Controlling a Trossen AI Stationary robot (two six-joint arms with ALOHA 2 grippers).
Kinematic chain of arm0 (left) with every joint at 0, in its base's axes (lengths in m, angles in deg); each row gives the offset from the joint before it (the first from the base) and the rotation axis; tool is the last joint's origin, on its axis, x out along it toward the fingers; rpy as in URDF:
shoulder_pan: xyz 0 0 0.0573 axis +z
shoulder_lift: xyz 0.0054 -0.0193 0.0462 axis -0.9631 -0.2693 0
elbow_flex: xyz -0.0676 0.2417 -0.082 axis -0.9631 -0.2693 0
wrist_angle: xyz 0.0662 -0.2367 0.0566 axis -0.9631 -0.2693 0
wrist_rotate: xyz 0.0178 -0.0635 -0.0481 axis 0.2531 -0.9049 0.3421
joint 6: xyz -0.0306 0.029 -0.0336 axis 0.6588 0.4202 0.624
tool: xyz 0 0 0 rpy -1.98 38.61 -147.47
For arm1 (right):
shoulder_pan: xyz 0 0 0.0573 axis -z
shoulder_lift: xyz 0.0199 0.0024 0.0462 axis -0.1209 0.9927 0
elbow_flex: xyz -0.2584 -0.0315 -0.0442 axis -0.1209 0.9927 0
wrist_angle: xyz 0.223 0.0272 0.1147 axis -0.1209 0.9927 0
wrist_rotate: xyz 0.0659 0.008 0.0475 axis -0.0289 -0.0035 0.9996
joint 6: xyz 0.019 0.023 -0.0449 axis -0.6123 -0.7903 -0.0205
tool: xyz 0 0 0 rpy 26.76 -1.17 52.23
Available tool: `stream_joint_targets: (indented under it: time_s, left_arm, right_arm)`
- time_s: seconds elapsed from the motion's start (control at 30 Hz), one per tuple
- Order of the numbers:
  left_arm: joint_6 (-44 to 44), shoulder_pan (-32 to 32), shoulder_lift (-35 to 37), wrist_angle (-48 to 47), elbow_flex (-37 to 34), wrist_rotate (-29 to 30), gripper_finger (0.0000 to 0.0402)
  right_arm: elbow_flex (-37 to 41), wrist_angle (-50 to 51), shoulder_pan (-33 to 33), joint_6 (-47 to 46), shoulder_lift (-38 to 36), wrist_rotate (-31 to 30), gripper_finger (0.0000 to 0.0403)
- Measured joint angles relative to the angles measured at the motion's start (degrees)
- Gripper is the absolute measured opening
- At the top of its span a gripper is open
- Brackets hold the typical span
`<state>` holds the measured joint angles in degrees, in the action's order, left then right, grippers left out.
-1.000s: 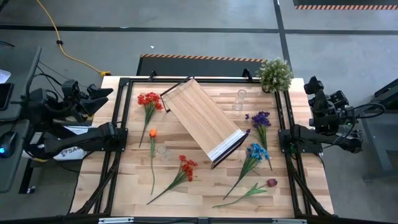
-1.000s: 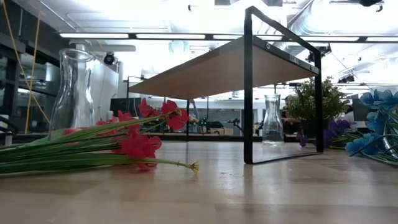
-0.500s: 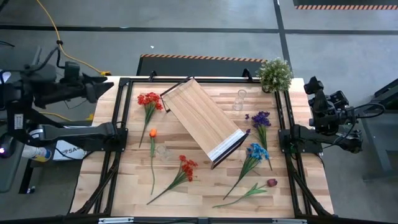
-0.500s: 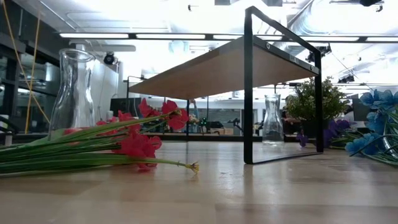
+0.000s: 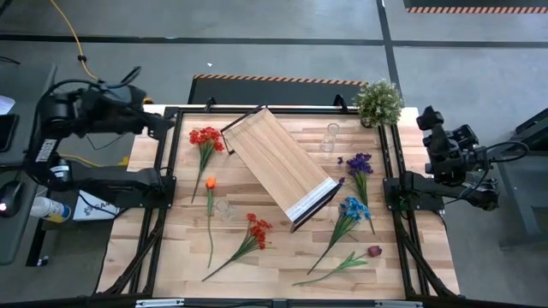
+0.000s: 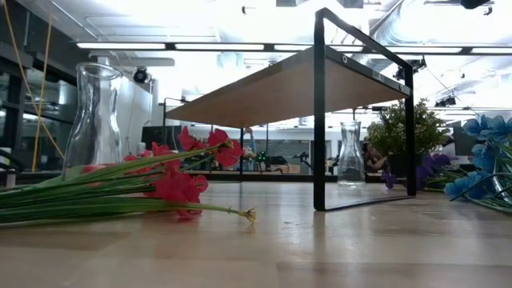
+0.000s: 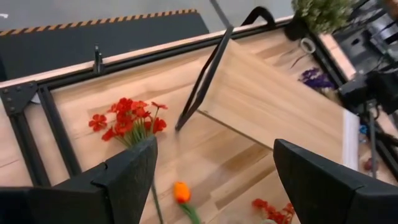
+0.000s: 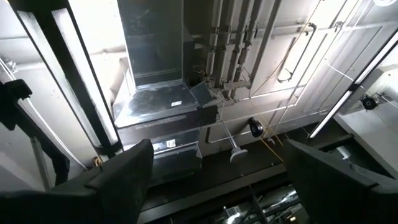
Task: Pick and place flowers into a vace then onto a shelf
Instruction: Put the top red flowers into the bottom transparent vase
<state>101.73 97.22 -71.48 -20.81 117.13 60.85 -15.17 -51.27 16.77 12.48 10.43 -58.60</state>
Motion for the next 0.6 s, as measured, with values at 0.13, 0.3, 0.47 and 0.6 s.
stream_joint_targets:
  time_s: [0.13, 0.3, 0.47, 0.6]
  left_arm:
    - [-0.15, 0.01, -1.68, -0.01, 0.0, 0.0, 0.0353]
    - [-0.35, -0.01, -2.99, -0.01, 0.0, 0.0, 0.0353]
    - [-0.42, 0.0, -3.12, -0.01, 0.0, -0.15, 0.0353]
    - [-0.39, 0.01, -3.12, -0.01, 0.0, -0.24, 0.0353]
  right_arm:
    - [0.0, 0.38, 0.02, -0.09, 0.0, 0.0, 0.0344]
    - [0.0, 0.64, 0.0, -0.09, 0.0, 0.0, 0.0344]
    - [0.0, 0.86, 0.01, -0.02, 0.0, 0.0, 0.0344]
    - [0.0, 0.89, 0.0, 0.05, 0.0, 0.0, 0.0344]
